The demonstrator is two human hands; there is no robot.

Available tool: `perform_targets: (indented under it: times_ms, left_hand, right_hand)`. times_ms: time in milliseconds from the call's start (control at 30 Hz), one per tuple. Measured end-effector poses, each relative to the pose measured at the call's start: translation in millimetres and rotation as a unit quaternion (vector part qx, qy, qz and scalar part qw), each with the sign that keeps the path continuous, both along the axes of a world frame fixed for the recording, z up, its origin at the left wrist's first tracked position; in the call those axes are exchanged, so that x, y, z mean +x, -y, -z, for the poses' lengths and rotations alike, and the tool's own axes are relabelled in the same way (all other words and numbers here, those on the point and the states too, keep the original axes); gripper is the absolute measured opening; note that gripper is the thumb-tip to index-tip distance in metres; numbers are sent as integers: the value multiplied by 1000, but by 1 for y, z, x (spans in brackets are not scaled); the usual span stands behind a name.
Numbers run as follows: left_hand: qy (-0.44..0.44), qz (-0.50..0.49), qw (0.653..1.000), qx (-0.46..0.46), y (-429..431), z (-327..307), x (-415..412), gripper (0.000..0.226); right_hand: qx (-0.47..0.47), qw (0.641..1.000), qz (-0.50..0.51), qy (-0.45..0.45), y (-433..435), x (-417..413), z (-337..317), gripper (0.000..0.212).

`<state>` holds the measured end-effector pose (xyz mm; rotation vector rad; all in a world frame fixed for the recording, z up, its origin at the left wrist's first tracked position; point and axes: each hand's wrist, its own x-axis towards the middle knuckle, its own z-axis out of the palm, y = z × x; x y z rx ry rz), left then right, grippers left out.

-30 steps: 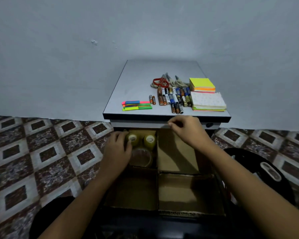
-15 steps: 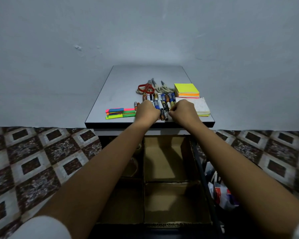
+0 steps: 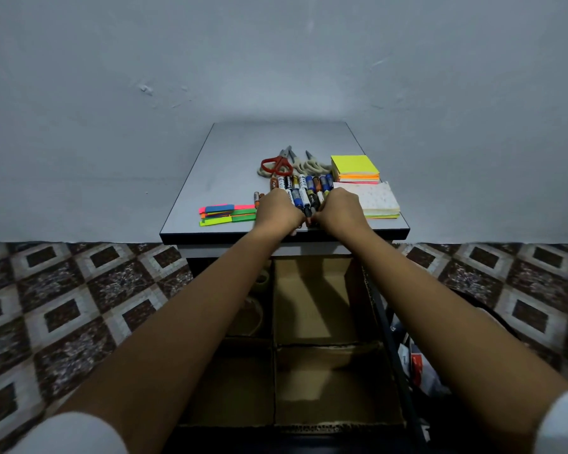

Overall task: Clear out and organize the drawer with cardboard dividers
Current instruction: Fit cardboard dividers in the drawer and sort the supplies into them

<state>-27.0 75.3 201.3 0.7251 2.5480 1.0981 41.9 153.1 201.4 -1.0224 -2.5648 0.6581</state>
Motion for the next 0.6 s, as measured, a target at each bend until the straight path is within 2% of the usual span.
perform_targets:
  times_ms: [133, 267, 400, 500, 600]
  left_hand:
    - [-4, 7, 1000, -11, 2, -3, 2, 11]
    - [-17, 20, 999, -18, 5, -4, 3, 17]
    - [-22, 29, 999, -23, 10, -4, 4, 10]
    - [3, 21, 1000, -15, 18, -5, 4, 8]
    - [55, 1, 998, 21, 35, -6, 6, 14]
  right_hand:
    - [20, 1000, 2, 15, 3, 4, -5, 14]
    - [36, 999, -5, 24, 7, 6, -6, 22]
    - [42, 999, -11, 19, 11, 8, -4, 25]
    - [32, 999, -12, 5, 12, 11, -2, 28]
    - [-28, 999, -8, -28, 12, 20, -3, 29]
